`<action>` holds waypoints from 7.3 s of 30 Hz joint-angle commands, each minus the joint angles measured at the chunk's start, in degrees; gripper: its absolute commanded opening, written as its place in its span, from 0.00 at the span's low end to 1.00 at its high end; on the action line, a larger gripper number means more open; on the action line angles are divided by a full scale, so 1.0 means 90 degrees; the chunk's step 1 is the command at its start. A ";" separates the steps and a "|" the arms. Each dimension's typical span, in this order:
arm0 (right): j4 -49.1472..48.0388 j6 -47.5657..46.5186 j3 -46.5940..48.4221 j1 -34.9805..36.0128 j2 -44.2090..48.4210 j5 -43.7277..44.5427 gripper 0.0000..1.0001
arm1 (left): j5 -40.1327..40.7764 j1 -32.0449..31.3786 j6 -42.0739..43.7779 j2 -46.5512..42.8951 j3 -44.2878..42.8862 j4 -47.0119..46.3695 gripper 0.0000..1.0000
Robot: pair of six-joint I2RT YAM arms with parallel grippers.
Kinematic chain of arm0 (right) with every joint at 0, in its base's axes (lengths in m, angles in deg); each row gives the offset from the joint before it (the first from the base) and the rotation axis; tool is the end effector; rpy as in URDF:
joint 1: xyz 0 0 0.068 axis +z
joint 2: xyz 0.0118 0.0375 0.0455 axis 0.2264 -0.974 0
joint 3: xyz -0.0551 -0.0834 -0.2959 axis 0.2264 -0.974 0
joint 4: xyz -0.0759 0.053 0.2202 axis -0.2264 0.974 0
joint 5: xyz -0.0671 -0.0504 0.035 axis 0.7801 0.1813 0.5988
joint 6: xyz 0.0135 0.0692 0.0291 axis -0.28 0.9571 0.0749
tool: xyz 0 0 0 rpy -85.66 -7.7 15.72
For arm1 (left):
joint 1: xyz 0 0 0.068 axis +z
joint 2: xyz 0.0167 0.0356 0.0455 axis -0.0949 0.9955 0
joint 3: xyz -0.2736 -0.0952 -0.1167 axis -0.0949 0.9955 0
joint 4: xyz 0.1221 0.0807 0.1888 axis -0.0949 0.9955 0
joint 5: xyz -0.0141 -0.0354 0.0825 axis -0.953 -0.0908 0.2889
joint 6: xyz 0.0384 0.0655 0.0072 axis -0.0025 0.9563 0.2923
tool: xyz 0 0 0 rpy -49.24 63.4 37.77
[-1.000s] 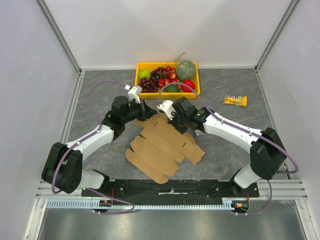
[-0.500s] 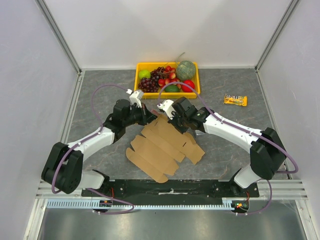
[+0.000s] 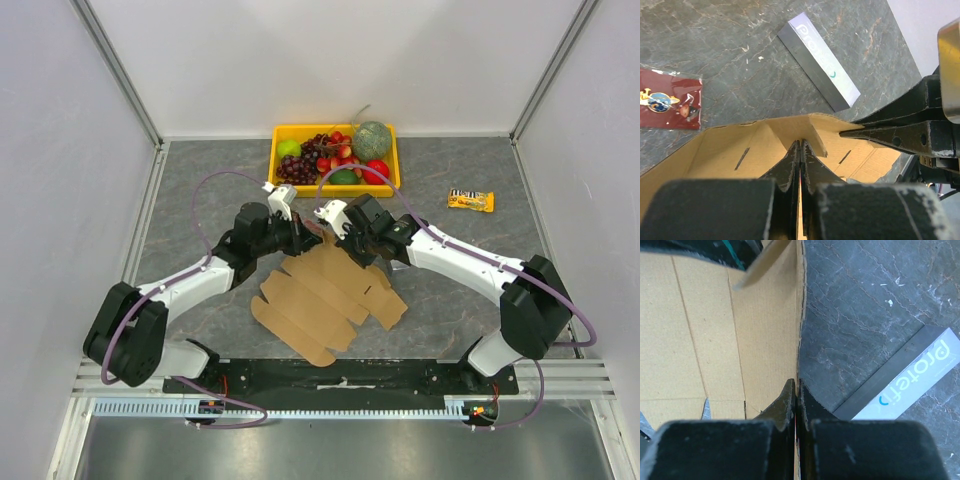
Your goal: Fold the paper box
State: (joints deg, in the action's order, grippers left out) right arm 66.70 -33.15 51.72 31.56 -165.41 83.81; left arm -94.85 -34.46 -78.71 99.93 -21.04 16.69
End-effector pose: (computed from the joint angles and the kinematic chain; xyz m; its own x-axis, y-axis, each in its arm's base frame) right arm 0.2302 0.2287 0.2748 -0.5223 -0.6131 -0.5927 -0.7466 0.6646 -0.0296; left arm 0.2391 -0.1612 0.2696 -0.6417 -0.1244 -0.7568 0.5243 0.6491 -0.5512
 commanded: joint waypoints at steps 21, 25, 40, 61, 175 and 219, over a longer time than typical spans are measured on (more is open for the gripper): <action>-0.0284 0.0109 -0.0165 0.0010 0.0154 0.0042 0.00 | 0.1518 -0.0117 0.0185 -0.0553 0.0046 0.0716 0.02; -0.0284 0.0080 -0.0184 0.0010 0.0173 0.0013 0.00 | 0.1889 0.0167 0.0185 -0.0827 0.0320 0.0902 0.06; -0.0381 0.0362 -0.0321 -0.0214 0.0213 -0.0153 0.00 | 0.2026 0.0372 0.0127 -0.0251 0.0632 0.0961 0.06; -0.0586 0.0783 -0.0585 -0.0898 -0.0334 -0.0875 0.00 | 0.2075 0.0382 0.0127 0.0598 0.0750 0.0541 0.04; 0.0478 -0.0506 -0.0575 -0.0175 0.1149 -0.0924 0.00 | -0.0571 0.2443 -0.1220 0.0119 -0.0383 -0.0279 0.57; -0.0225 -0.0301 -0.0419 0.0909 0.0818 0.1624 0.01 | -0.2964 0.1505 -0.1299 0.0813 0.2635 -0.4810 0.43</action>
State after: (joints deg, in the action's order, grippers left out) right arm 67.03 -35.01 46.78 38.82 -156.97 95.31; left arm -119.59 -20.32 -91.26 106.40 2.15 -20.95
